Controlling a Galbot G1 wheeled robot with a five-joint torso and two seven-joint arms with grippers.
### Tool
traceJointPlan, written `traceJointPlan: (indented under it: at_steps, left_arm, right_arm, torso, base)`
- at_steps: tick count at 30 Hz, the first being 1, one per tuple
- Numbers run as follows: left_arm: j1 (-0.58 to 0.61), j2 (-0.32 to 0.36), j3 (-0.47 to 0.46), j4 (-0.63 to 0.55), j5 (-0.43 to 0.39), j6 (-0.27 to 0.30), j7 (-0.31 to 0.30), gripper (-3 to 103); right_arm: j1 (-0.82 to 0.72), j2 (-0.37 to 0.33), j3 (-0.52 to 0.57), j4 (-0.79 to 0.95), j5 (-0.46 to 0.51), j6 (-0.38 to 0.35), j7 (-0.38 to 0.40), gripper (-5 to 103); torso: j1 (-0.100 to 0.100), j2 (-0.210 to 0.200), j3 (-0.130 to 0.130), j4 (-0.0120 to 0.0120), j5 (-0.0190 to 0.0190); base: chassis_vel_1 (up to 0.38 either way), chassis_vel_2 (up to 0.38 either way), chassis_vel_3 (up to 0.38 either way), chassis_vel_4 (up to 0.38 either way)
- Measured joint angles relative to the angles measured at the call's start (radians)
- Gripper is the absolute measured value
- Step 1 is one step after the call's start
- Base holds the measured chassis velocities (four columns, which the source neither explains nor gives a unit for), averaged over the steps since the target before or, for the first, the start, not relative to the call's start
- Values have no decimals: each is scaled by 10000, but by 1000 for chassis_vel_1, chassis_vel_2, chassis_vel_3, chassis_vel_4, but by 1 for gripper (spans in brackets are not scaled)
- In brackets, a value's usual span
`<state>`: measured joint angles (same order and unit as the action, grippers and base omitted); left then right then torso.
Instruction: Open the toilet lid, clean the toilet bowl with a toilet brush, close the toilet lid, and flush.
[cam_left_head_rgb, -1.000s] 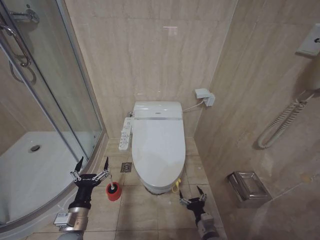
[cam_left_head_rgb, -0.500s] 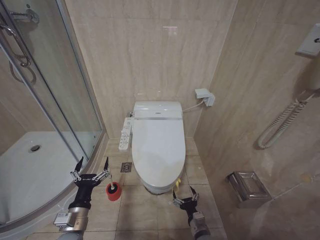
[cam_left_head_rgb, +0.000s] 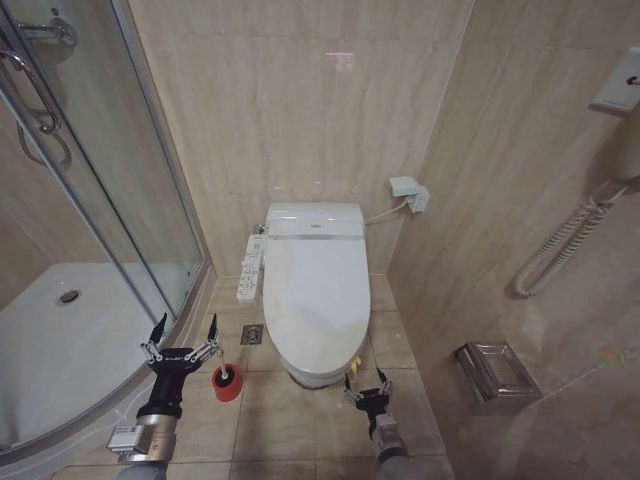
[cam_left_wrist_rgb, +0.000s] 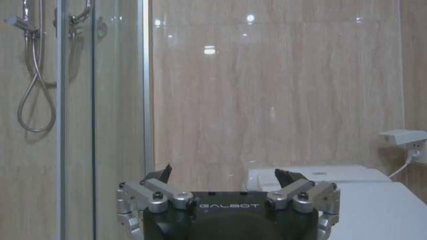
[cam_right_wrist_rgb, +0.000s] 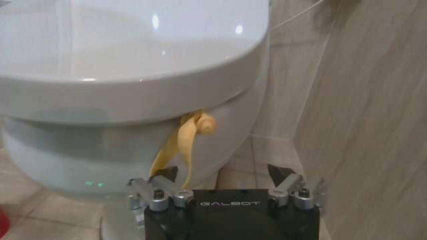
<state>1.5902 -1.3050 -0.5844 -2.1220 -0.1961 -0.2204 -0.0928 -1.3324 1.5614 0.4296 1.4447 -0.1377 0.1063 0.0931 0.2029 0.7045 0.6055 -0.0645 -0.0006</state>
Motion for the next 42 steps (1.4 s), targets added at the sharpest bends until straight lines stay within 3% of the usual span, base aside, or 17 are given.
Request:
traceJointPlan:
  at_steps: [7, 8, 14, 15, 23, 24, 30, 31, 34, 42]
  left_arm:
    - [-3, 0, 0, 0, 0, 0, 0, 100]
    - [-2, 1, -1, 0, 0, 0, 0, 100]
    - [-2, 0, 0, 0, 0, 0, 0, 100]
    - [-3, 0, 0, 0, 0, 0, 0, 100]
    - [-2, 1, -1, 0, 0, 0, 0, 100]
    - [-2, 1, 0, 0, 0, 0, 0, 100]
    - [-2, 1, 0, 0, 0, 0, 0, 100]
    - [-3, 1, 0, 0, 0, 0, 0, 100]
    - [-2, 1, 0, 0, 0, 0, 0, 100]
    - [-3, 0, 0, 0, 0, 0, 0, 100]
  right_arm:
    - [-64, 27, 62, 140, -55, 59, 13, 90]
    - [-92, 6, 80, 179, -55, 64, 9, 63]
    - [-191, -120, 188, 337, -45, 105, 3, 63]
    - [-219, -144, 189, 374, -43, 106, 3, 36]
    - [-391, -234, 232, 557, 47, 116, 3, 36]
    - [-412, -236, 232, 583, 72, 125, 1, 9]
    - [-502, -194, 230, 716, 223, 217, -7, 9]
    - [-540, -184, 238, 848, 334, 223, -8, 1]
    - [-638, -172, 263, 1292, 653, 181, -4, 1]
    - [-874, -139, 505, 3422, 1747, -361, 198, 1]
  torso:
    - [1, -1, 0, 10, 8]
    - [1, 0, 0, 10, 9]
    - [1, 0, 0, 5, 7]
    - [1, 0, 0, 6, 7]
    - [1, 0, 0, 5, 6]
    - [1, 0, 0, 5, 6]
    - [1, -1, 0, 4, 6]
    - [1, -1, 0, 5, 6]
    - [1, -1, 0, 4, 6]
    - [1, -1, 0, 6, 8]
  base:
    - [0, 0, 0, 0]
    - [0, 0, 0, 0]
    - [0, 0, 0, 0]
    - [0, 0, 0, 0]
    - [0, 0, 0, 0]
    - [0, 0, 0, 0]
    - [0, 0, 0, 0]
    - [0, 0, 0, 0]
    - [0, 0, 0, 0]
    - [0, 0, 0, 0]
